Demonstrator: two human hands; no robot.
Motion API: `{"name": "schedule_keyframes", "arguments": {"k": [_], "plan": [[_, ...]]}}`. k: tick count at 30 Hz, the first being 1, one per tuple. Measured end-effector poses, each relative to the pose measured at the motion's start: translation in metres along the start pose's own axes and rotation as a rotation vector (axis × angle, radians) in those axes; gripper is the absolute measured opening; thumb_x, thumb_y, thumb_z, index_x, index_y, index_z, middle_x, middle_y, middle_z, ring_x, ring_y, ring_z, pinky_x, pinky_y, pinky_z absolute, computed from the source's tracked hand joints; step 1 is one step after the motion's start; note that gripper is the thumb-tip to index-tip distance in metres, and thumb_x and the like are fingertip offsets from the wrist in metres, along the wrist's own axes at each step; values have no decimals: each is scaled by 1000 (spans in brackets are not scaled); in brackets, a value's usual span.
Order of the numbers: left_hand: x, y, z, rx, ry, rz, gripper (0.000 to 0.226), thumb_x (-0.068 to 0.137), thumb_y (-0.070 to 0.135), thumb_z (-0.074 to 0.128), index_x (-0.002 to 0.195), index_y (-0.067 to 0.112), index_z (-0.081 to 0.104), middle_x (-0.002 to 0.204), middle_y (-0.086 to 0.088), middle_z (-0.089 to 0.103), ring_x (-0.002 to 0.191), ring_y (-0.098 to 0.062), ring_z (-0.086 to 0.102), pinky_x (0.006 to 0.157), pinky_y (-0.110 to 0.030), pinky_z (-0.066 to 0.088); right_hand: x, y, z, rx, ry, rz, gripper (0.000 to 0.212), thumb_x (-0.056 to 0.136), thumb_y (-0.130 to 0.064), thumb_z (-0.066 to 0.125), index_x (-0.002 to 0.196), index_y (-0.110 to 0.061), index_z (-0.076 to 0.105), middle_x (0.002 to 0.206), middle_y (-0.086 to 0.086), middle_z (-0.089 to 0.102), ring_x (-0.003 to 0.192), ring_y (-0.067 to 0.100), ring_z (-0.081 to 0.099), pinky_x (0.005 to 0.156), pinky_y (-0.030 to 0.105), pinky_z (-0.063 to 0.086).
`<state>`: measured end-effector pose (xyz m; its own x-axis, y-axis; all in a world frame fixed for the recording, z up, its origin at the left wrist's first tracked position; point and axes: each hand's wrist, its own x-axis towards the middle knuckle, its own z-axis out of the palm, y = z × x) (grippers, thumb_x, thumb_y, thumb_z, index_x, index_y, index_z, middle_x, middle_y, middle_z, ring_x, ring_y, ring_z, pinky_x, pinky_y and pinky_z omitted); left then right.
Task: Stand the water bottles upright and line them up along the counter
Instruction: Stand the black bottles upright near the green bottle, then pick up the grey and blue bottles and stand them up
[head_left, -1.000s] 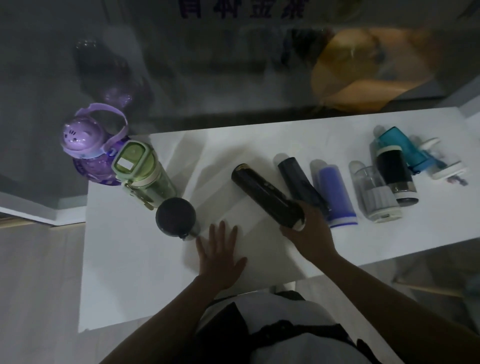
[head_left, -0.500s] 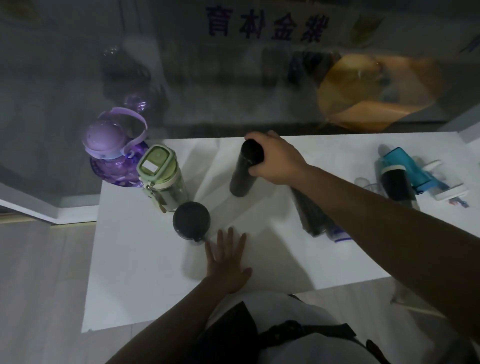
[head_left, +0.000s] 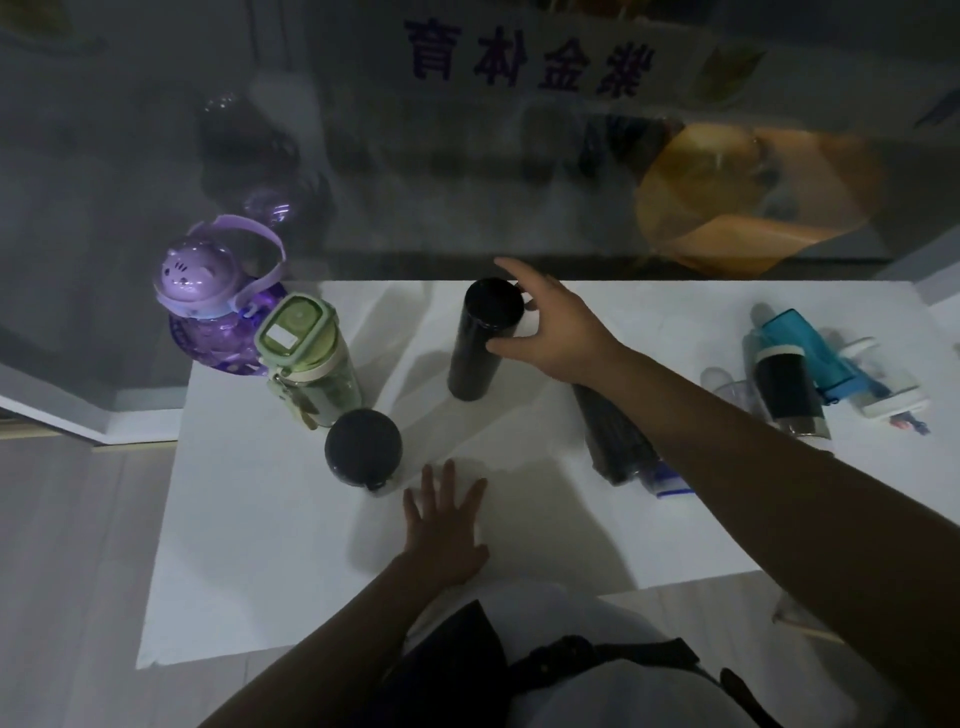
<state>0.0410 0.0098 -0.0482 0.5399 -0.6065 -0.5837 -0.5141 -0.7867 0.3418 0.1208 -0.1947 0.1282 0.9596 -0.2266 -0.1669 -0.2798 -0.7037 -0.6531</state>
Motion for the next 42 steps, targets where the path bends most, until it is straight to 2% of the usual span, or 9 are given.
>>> {"name": "schedule_keyframes", "arguments": {"k": [7,13,19,23,26,29,32,36,42], "plan": [[29,47,-29,-260,215,10,79,89,52,54,153,29,13,164,-8,5,150,-31,4,120,-47,13,-76,80,-53,-21,176,312,73,84,-44,68,145,-38,28,149,-3,38,131,21,43,109,42,40],[51,118,-41,-696,271,-78,82,85,50,65,151,31,21,157,-3,24,143,-26,26,115,-52,27,-158,163,-51,-40,275,493,54,81,-20,73,126,1,51,121,25,58,110,41,55,88,42,42],[69,184,-32,-1100,81,-259,97,81,47,74,154,25,15,158,-9,27,139,-29,36,109,-43,39,-177,240,-15,54,131,551,78,70,-56,68,135,-25,38,122,5,54,108,25,58,86,45,51],[81,219,-27,-1286,81,-396,80,79,40,78,142,21,32,131,-7,55,102,-22,60,79,-30,49,-173,264,-8,205,99,571,71,72,-47,75,129,-26,38,117,4,57,98,24,59,79,41,52],[90,235,-24,-1414,170,-503,53,81,34,77,122,19,46,104,2,61,87,-14,60,64,-28,45,-169,280,-1,331,105,548,70,68,-43,81,123,-29,40,110,-1,57,91,19,58,70,31,49],[95,240,-16,-1470,225,-577,33,81,30,77,105,16,59,99,-3,67,85,-19,62,71,-30,49,-168,289,0,398,66,528,71,72,-40,79,129,-26,38,109,-6,55,92,14,57,72,26,47],[97,239,-13,-1566,235,-607,39,77,25,79,110,8,65,99,-10,72,86,-22,66,76,-32,54,-168,298,-5,469,2,513,71,73,-45,75,131,-30,37,111,-9,59,98,12,61,84,35,53],[90,236,-13,-1555,282,-649,54,70,25,85,115,6,62,103,-14,71,81,-23,63,70,-31,53,-162,309,-7,405,-29,436,68,69,-40,80,125,-30,42,101,-12,60,90,11,63,72,27,51],[52,226,-18,-1397,375,-675,64,64,29,85,120,16,56,110,-9,63,79,-18,52,81,-38,51,-145,321,-11,329,-90,331,86,54,-63,71,128,-34,38,112,-5,60,91,17,63,77,45,57]]}}
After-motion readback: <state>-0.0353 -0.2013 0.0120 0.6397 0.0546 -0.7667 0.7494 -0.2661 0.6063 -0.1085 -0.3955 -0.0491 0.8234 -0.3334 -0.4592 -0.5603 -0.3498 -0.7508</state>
